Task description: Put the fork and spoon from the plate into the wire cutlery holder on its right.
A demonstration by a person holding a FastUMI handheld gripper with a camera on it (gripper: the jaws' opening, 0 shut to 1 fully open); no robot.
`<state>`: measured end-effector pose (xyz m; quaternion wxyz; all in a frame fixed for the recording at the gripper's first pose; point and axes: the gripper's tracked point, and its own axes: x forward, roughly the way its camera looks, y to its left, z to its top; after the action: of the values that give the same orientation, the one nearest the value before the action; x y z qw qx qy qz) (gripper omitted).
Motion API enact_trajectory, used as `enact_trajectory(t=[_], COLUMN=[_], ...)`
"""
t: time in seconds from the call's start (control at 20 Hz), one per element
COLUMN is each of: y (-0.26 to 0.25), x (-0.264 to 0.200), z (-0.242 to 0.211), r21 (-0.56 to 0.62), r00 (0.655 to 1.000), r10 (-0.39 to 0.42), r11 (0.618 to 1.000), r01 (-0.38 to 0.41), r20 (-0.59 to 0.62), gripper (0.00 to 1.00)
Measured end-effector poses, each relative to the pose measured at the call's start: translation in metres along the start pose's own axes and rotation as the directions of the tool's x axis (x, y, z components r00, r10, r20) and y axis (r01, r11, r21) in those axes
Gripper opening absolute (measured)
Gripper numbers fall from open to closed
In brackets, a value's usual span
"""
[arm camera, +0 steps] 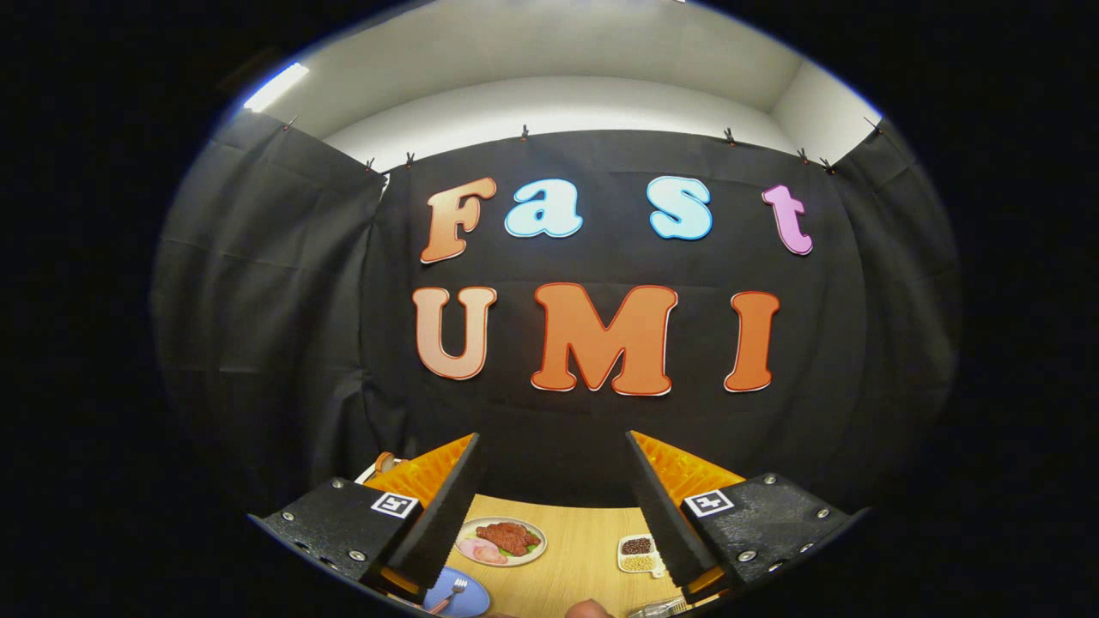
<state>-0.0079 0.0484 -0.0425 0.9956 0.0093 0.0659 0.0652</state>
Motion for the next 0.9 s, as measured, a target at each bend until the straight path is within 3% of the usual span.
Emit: enact_trajectory(t=[0.1,0.2,0.3,0.4,0.5,0.7,0.9], y=[0.023,0.048,0.084,0.098,0.108,0.134,0.145], x=[0.003,0.004,-0.001,-0.004,-0.009,-0.041,-0.059], z=[-0.023,-0.066,-0.105,-0.147,-0.192,-0.261,-0.306], r21=[0.013,0.027,0.086,0.116,0.142,0.262,0.214], r00=[0.997,0.975,0.92,0.855,0.765,0.508,0.35], r10=[0.041,0.102,0.211,0.238,0.244,0.302,0.247], r11=[0.999,0.995,0.977,0.971,0.97,0.953,0.968], r01=[-0.041,-0.099,-0.194,-0.208,-0.199,-0.151,-0.13], r20=[-0.061,-0.198,-0.329,-0.461,-0.595,-0.806,-0.904], gripper=[0.97,0.97,0.96,0.95,0.95,0.88,0.83])
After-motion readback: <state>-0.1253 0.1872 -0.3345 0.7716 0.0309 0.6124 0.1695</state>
